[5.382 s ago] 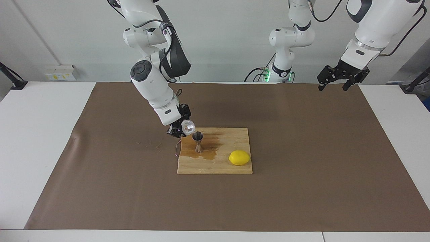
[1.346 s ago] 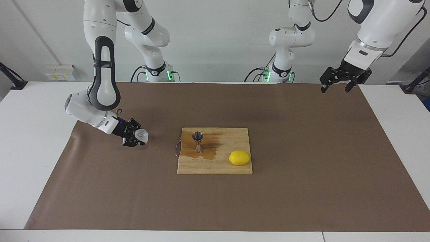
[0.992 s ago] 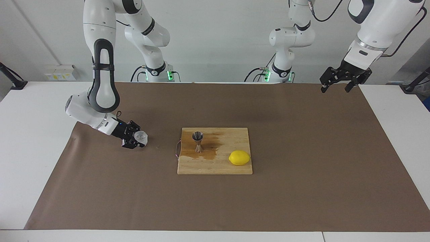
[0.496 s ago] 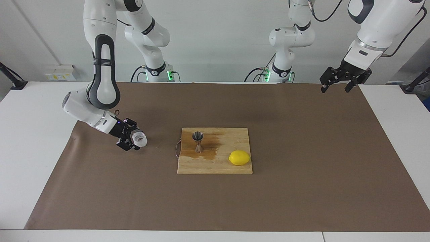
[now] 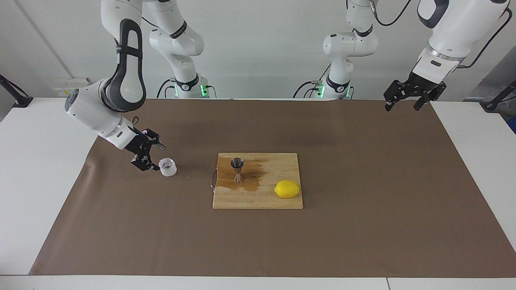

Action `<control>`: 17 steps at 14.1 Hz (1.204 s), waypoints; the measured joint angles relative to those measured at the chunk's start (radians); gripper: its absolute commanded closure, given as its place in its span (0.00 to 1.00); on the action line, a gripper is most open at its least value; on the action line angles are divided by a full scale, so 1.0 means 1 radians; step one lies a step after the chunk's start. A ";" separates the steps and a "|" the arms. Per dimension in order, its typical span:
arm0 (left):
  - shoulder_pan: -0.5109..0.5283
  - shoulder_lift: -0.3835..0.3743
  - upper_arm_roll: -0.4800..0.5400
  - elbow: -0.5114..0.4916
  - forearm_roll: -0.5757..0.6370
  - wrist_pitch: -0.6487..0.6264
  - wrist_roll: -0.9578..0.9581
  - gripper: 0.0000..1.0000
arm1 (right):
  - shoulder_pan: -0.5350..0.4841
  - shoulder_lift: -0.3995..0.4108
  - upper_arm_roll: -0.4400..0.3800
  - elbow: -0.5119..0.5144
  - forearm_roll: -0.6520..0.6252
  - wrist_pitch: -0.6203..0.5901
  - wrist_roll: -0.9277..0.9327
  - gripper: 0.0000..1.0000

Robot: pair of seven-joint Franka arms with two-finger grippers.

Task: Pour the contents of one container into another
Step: 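Open the right gripper and draw it back from the white cup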

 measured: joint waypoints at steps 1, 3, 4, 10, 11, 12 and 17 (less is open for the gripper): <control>0.000 0.000 0.000 0.000 0.000 0.000 0.000 0.00 | 0.011 0.000 0.000 0.000 -0.029 0.002 0.082 0.00; 0.000 0.000 0.000 0.000 0.000 0.000 0.000 0.00 | 0.025 0.000 0.000 0.005 -0.105 0.005 0.243 0.00; 0.000 0.000 0.000 0.000 0.000 0.000 0.000 0.00 | 0.028 -0.001 0.001 0.011 -0.161 0.005 0.320 0.00; 0.000 0.000 0.000 0.000 0.000 0.000 0.000 0.00 | 0.071 -0.092 0.003 0.028 -0.357 -0.112 0.857 0.00; 0.000 0.000 0.000 0.000 0.000 0.000 0.000 0.00 | 0.087 -0.112 0.004 0.031 -0.368 -0.148 0.981 0.00; 0.000 0.000 0.000 0.000 0.000 0.000 0.000 0.00 | 0.103 -0.128 0.005 0.038 -0.372 -0.182 1.109 0.00; 0.000 0.000 0.000 0.000 0.000 0.000 0.000 0.00 | 0.157 -0.143 0.009 0.135 -0.377 -0.291 1.519 0.00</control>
